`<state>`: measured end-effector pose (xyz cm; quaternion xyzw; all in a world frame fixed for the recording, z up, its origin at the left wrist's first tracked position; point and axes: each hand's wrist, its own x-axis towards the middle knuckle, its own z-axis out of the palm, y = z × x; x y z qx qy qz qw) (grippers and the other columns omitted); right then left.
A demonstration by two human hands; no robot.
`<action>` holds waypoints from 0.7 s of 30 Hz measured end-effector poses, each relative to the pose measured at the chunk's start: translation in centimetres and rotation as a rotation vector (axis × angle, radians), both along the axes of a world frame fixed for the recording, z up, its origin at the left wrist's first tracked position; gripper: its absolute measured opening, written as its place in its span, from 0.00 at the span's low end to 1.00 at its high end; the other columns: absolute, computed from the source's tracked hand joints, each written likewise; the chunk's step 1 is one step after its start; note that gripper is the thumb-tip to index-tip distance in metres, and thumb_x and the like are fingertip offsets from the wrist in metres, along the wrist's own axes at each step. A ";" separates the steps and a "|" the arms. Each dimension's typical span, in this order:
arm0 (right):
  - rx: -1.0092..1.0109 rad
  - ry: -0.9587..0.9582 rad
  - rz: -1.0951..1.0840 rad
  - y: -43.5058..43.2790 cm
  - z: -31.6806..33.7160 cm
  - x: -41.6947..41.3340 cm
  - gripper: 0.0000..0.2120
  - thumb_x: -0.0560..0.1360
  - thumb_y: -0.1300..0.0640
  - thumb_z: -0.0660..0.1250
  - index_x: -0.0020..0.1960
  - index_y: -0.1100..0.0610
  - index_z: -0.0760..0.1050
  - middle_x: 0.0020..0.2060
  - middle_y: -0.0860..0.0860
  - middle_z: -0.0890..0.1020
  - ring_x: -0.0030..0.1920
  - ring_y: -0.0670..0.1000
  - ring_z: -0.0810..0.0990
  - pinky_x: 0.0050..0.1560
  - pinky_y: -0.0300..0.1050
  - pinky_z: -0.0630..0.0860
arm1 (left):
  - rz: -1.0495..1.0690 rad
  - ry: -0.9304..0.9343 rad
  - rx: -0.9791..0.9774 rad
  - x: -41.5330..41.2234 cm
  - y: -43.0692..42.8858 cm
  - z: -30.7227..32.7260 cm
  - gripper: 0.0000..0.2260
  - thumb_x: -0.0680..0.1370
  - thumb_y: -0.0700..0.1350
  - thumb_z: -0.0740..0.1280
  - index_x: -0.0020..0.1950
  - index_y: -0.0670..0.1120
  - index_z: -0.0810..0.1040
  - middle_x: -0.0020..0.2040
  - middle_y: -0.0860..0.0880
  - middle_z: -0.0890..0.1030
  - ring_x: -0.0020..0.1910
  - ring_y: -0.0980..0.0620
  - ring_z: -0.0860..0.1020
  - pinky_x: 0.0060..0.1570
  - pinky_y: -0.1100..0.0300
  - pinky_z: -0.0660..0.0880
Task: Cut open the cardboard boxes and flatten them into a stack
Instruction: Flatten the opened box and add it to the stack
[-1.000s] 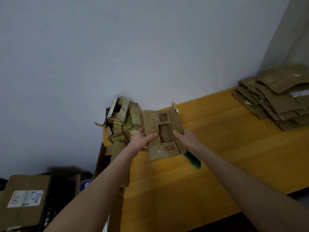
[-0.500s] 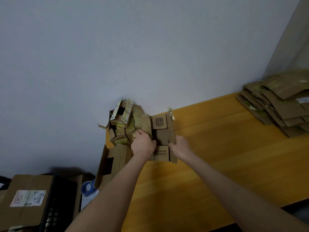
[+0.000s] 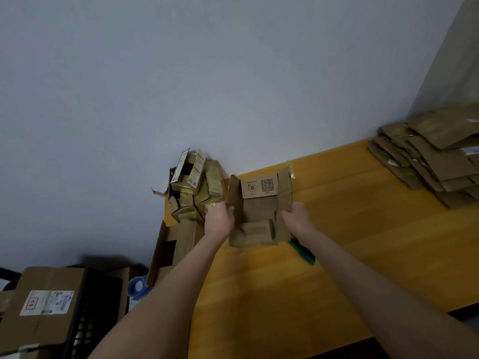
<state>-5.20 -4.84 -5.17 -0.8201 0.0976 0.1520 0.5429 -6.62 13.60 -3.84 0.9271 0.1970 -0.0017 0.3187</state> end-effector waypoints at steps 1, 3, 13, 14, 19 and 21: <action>-0.003 0.001 -0.010 -0.5 -0.3 -0.1 0.09 0.78 0.66 0.58 0.46 0.61 0.76 0.41 0.54 0.79 0.41 0.53 0.76 0.46 0.52 0.78 | 0.037 -0.013 -0.129 0.2 0.0 0.2 0.10 0.82 0.45 0.61 0.50 0.39 0.77 0.49 0.39 0.81 0.49 0.42 0.79 0.49 0.49 0.77; 0.027 0.021 -0.062 -1.2 -0.8 -0.4 0.10 0.78 0.66 0.58 0.43 0.58 0.76 0.38 0.52 0.78 0.37 0.49 0.76 0.39 0.46 0.76 | 0.050 -0.026 -0.277 0.6 -0.1 0.7 0.09 0.82 0.46 0.62 0.50 0.41 0.77 0.50 0.41 0.81 0.50 0.43 0.80 0.53 0.46 0.78; -0.773 -0.259 0.094 -1.7 -2.5 0.1 0.48 0.74 0.57 0.69 0.77 0.49 0.35 0.78 0.54 0.43 0.77 0.60 0.49 0.73 0.56 0.54 | -0.170 0.036 -0.244 -0.4 -0.3 1.0 0.11 0.81 0.47 0.62 0.49 0.41 0.78 0.48 0.43 0.82 0.48 0.46 0.81 0.50 0.50 0.79; -0.821 -0.318 0.147 -2.1 -2.7 0.3 0.49 0.74 0.55 0.69 0.77 0.49 0.34 0.77 0.54 0.40 0.77 0.60 0.44 0.74 0.56 0.49 | -0.217 0.041 -0.271 -0.5 -0.3 1.4 0.12 0.81 0.47 0.62 0.49 0.40 0.79 0.47 0.43 0.83 0.47 0.46 0.81 0.49 0.50 0.79; -0.778 -0.161 0.225 -4.3 -2.1 1.5 0.47 0.75 0.41 0.65 0.78 0.55 0.37 0.78 0.55 0.40 0.77 0.61 0.42 0.75 0.60 0.47 | -0.302 0.082 -0.547 -1.3 1.2 3.3 0.12 0.82 0.45 0.61 0.39 0.45 0.74 0.34 0.52 0.81 0.35 0.54 0.80 0.38 0.63 0.77; -0.962 -0.206 0.274 -3.8 -1.4 1.6 0.48 0.73 0.36 0.64 0.78 0.57 0.41 0.77 0.57 0.38 0.76 0.63 0.38 0.73 0.63 0.42 | -0.334 0.079 -0.504 -1.1 1.1 4.0 0.13 0.82 0.45 0.61 0.38 0.45 0.73 0.32 0.50 0.79 0.31 0.57 0.78 0.35 0.64 0.76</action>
